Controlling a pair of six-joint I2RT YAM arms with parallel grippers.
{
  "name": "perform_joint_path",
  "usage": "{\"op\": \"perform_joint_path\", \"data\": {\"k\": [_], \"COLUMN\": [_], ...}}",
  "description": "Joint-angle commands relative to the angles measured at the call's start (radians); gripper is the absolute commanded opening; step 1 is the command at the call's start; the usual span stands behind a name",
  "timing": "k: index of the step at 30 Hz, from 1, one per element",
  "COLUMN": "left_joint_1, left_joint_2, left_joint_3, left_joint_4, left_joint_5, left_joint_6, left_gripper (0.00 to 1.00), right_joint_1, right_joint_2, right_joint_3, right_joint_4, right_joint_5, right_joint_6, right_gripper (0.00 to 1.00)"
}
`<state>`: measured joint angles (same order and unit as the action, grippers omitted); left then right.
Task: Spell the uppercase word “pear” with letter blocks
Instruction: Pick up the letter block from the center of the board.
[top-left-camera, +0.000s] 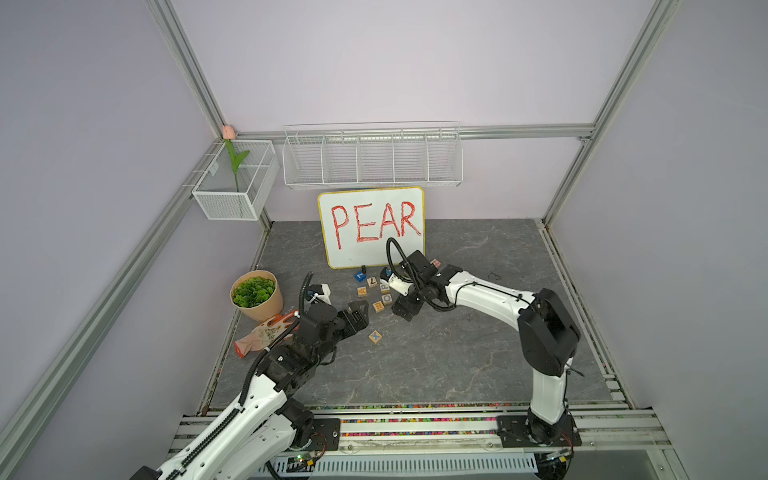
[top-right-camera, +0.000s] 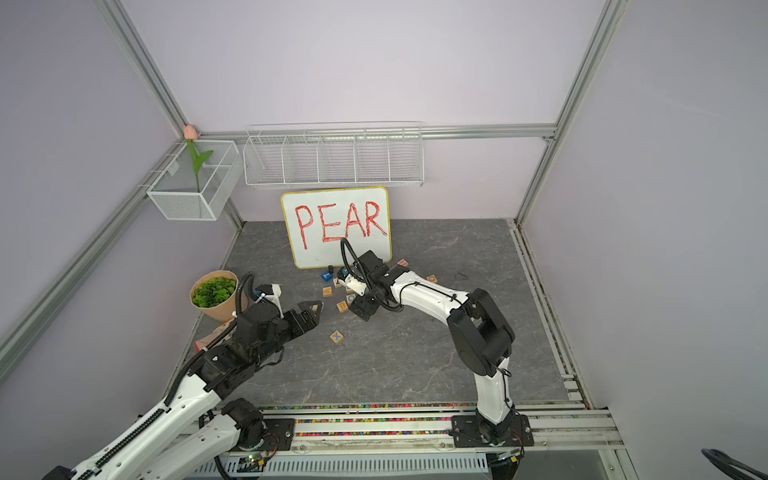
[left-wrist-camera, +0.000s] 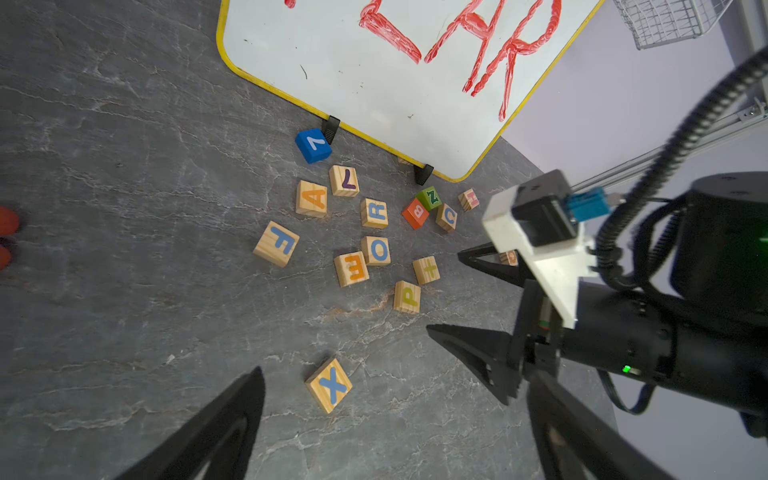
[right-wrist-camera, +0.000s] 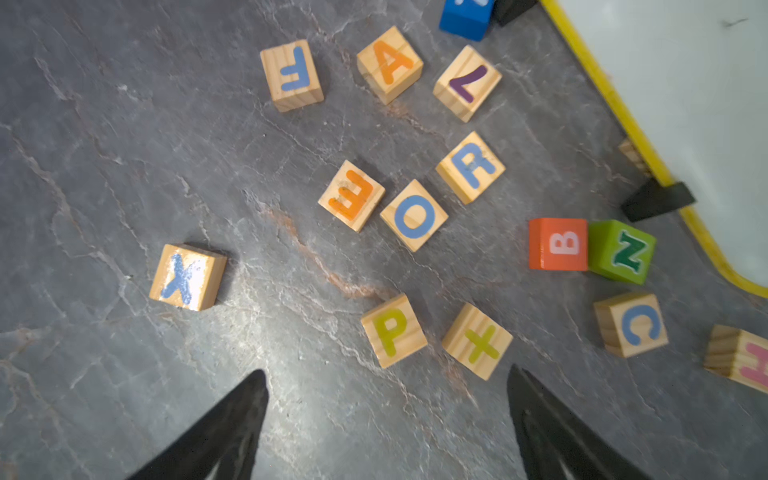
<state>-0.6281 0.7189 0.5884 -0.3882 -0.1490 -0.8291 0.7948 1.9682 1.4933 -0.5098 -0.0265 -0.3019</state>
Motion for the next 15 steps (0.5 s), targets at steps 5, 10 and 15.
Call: {"op": "perform_joint_path", "data": {"k": [5, 10, 15], "left_joint_1": [0.011, 0.019, 0.05], "left_joint_2": [-0.048, -0.056, -0.005], "left_joint_3": [-0.006, -0.011, -0.035], "left_joint_4": [-0.052, -0.047, 0.057], "left_joint_5": [-0.015, -0.01, 0.158], "left_joint_6": [-0.004, 0.0, 0.034], "left_gripper": [0.99, 0.99, 0.99], "right_joint_1": [0.003, 0.004, 0.004], "right_joint_2": [0.1, 0.169, 0.209], "right_joint_3": [0.091, 0.142, 0.174], "right_joint_4": [-0.074, -0.112, -0.127], "right_joint_5": [0.066, 0.091, 0.114], "right_joint_6": [-0.104, -0.14, -0.163], "right_gripper": [0.87, 0.81, 0.76]}}
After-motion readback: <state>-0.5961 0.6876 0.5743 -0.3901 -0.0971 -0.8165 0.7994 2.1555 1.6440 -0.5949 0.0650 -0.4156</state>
